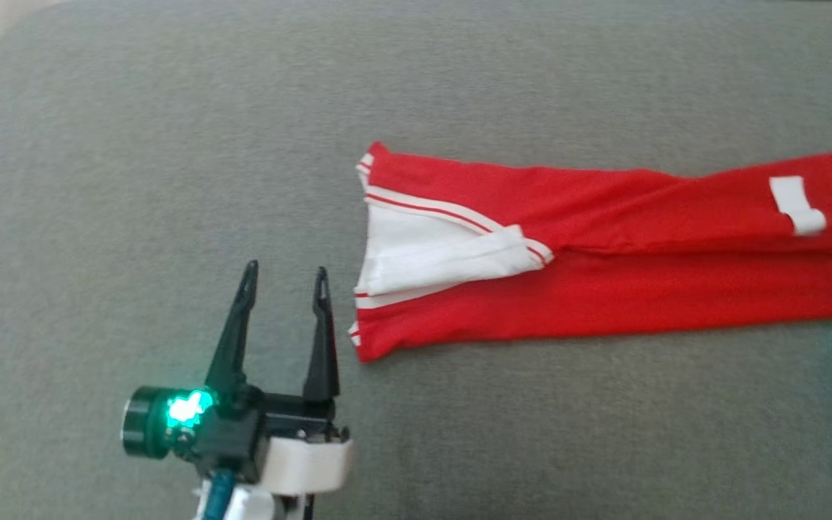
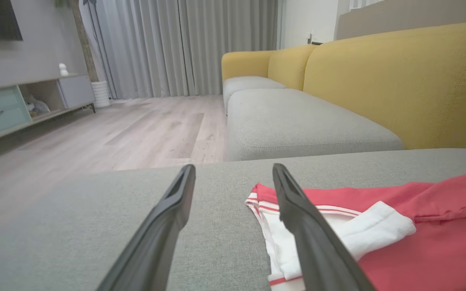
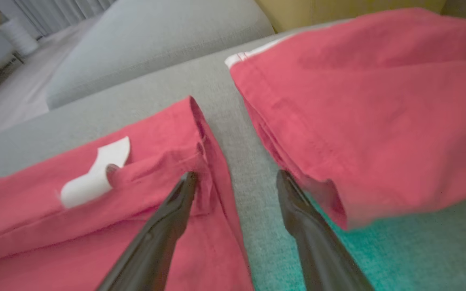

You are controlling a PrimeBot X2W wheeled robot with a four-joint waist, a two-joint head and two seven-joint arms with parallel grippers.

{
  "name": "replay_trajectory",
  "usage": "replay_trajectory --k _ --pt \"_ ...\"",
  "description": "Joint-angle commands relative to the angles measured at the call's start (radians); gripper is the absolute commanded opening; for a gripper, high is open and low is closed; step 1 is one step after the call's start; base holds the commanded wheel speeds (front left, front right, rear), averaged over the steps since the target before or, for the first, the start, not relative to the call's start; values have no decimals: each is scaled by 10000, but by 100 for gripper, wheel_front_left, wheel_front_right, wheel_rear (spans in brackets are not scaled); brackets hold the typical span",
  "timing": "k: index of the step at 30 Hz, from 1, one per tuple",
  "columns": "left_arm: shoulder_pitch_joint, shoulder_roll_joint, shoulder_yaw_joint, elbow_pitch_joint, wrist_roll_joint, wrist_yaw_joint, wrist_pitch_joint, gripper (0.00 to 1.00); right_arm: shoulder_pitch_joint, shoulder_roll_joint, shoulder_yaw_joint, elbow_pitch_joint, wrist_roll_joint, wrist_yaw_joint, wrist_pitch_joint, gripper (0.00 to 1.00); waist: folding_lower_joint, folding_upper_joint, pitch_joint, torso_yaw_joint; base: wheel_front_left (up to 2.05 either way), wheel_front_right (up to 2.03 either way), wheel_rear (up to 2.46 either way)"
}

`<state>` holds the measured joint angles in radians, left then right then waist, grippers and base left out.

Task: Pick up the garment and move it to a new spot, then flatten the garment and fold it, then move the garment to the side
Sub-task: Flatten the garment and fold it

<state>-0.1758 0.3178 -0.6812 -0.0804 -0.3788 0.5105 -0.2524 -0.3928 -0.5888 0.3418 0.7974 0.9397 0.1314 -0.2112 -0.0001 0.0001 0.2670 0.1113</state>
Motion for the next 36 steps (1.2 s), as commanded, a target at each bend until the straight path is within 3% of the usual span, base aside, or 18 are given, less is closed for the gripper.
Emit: replay_trajectory --k 1,5,6,7,8,9,17,28,32,36 --pt "24 -117 539 -354 535 -64 -92 100 -186 -176 -66 232 -167 -7 265 100 1 -1 -72 333 0 0 0" --pt "459 -580 804 -362 1329 -222 -92 100 -209 42 -179 936 -267 -7 1165 100 1 -1 -145 607 0 0 0" --pt "550 -680 871 -355 1440 -280 -92 100 -190 86 -160 1005 -257 -7 1410 95 1 -1 -159 641 0 0 0" --pt "618 -766 944 -350 1561 -331 -92 100 -179 110 -182 1048 -227 -7 1574 49 1 -1 -170 668 0 0 0" --pt "618 -766 944 -350 1561 -331 -92 100 -179 110 -182 1048 -227 -7 1574 49 1 -1 -170 668 0 0 0" --pt "674 -840 1007 -340 1674 -393 -92 100 -149 133 -180 1050 -191 -7 1752 0 1 -1 -184 689 0 0 0" --pt "1053 -1170 1792 -287 2196 -929 -93 100 -42 -333 -495 222 -285 -7 1641 0 1 -1 -363 246 0 0 0" --pt "1274 -1307 2428 -221 2570 -1452 -93 100 -163 -2355 -1769 -2098 -356 -7 2734 0 1 -1 -415 -769 0 0 0" --pt "1268 -1410 2547 -152 2656 -1625 -93 100 -147 -2068 -2241 -3660 -214 -7 3263 0 1 -1 -400 -921 0 0 0" --pt "1267 -1542 2642 -34 2692 -1790 -93 100 237 -1236 -2617 -5714 -193 -7 3777 0 1 -1 -348 -956 0 0 0"
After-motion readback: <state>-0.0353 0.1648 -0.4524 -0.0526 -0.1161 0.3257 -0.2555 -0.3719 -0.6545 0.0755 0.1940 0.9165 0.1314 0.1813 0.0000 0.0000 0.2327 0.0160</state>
